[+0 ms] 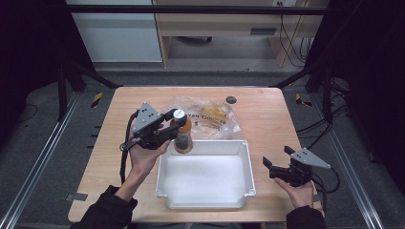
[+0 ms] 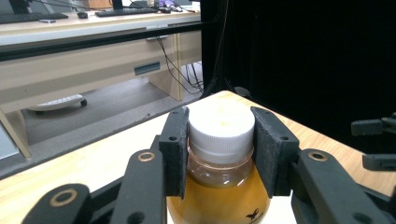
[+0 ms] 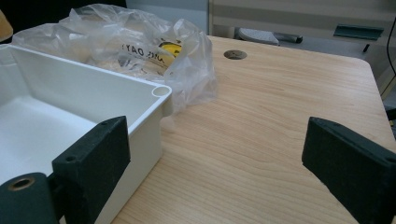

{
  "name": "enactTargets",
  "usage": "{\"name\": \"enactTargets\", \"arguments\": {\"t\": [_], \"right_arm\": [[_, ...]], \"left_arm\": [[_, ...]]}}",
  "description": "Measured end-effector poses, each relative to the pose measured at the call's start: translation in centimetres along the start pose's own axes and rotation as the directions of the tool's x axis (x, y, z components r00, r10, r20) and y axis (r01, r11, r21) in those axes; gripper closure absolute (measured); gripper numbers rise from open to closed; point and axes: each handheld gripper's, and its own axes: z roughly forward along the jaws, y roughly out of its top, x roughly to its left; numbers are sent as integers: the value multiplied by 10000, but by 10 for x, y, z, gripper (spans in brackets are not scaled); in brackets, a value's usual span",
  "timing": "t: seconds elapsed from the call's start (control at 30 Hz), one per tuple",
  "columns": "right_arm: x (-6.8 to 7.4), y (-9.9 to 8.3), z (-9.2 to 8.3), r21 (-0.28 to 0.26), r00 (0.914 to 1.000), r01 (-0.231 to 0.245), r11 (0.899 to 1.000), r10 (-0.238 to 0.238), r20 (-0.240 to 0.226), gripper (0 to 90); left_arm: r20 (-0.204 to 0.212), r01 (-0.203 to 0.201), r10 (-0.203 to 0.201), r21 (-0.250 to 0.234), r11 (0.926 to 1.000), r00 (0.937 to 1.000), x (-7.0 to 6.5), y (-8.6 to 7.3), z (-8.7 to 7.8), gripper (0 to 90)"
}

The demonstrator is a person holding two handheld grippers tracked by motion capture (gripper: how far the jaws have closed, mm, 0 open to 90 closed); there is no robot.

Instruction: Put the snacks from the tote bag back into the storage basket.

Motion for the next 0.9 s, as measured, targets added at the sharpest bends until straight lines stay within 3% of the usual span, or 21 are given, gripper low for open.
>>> {"name": "enactTargets", "arguments": {"t": [0.9], "right_arm": [[0,-1,-1,6,10000,-81,10000,81,-4,80]], "left_arm": [[432,173,-215,955,9953,9988,-11,-60,0,588]]}}
